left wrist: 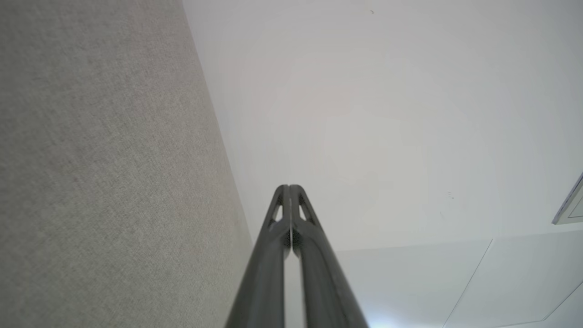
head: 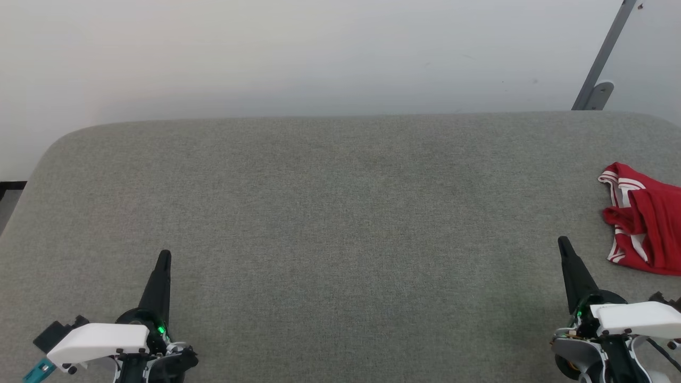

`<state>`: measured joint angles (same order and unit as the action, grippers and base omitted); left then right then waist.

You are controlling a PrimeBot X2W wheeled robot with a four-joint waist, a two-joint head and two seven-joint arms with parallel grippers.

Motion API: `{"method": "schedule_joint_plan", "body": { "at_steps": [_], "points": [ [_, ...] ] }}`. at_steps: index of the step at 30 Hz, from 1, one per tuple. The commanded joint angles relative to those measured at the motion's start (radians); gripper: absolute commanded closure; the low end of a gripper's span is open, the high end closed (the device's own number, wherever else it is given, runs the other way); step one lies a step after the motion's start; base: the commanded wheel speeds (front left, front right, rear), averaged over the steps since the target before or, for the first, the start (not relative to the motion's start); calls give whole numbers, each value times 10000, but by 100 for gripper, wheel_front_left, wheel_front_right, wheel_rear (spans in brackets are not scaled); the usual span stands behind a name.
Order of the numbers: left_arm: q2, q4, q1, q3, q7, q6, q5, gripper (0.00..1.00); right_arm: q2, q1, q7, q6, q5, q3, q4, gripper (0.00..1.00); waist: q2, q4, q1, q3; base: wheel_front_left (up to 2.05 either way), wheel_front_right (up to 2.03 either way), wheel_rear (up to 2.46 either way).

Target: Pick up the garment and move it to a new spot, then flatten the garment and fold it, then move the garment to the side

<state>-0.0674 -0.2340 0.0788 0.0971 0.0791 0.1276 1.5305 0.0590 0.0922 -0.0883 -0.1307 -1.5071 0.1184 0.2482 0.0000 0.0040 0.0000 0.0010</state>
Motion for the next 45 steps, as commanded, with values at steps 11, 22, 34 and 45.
{"method": "schedule_joint_plan", "body": {
  "at_steps": [11,22,34,45],
  "points": [
    [93,-99,319,79,252,53,755,100,-100,214,-246,0,-882,-39,-51,100,0,-30,0,16,0,0,0],
    [128,-124,366,103,316,54,905,100,-102,190,-294,0,-1074,-47,-41,100,0,-40,0,21,0,0,0],
    [139,-124,368,116,335,55,885,100,-102,190,-295,0,-1075,-45,-42,100,0,-40,0,21,0,0,0],
    [145,-122,370,129,329,55,867,100,-102,190,-294,0,-1076,-46,-42,100,0,-40,0,21,0,0,0]
  ]
}}
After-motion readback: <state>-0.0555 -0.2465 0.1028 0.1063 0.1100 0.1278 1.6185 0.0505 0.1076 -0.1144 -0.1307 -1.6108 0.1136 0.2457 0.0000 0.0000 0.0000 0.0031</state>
